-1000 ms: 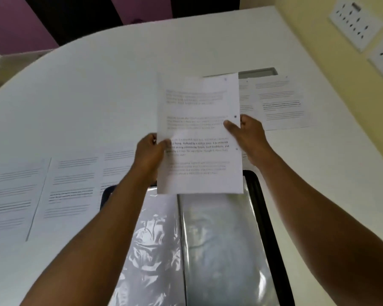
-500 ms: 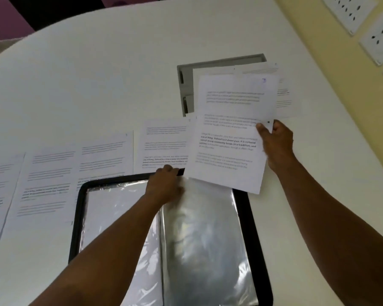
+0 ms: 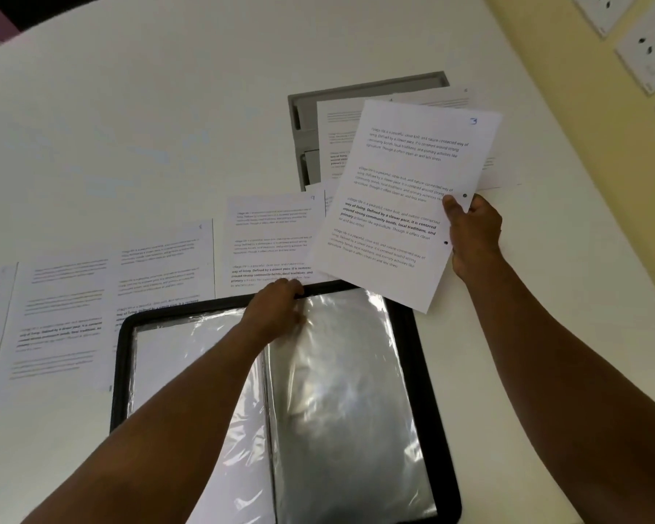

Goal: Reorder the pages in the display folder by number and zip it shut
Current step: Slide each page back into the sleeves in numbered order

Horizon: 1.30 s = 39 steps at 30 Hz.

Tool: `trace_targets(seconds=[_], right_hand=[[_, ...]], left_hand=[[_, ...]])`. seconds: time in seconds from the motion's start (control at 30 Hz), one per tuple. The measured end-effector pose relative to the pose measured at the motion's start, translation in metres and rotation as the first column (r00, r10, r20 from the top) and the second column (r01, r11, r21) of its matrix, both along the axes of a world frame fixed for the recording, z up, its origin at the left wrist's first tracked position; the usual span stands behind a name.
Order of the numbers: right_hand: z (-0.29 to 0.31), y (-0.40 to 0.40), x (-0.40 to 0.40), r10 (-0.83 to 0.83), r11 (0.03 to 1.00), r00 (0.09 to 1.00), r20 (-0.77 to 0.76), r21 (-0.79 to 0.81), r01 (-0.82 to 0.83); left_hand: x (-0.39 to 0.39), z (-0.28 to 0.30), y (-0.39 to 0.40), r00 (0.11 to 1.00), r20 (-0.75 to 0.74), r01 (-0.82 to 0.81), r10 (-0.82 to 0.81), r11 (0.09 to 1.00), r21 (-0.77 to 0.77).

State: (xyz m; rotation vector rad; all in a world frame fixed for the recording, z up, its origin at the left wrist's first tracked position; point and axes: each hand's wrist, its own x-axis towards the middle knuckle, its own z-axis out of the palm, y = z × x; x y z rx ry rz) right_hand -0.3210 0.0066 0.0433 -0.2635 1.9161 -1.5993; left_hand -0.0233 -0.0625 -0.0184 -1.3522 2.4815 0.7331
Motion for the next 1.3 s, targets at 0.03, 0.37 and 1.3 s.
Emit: trace_targets(seconds=[0.03,0.37,1.3], right_hand=[[-0.001,0.0,0.0,-0.004,1.0,1.0,0.005,0.001,0.004],[-0.013,0.001,0.0,-0.044,0.999,0.999,0.016,0.023,0.044],[0.0,0.003,-0.013,-0.074,0.997,0.997,0.0,0.024,0.074]], left_hand=[[0.0,-0.001,-0.001,1.0,0.0,0.004,-0.004,1.0,0.0],[0.004,-0.007,0.001,0.999,0.037,0.042,-0.039,0.995,-0.085],[0.002,0.013,-0.003,0.974,-0.134,0.178,-0.184,0.983,-0.055]])
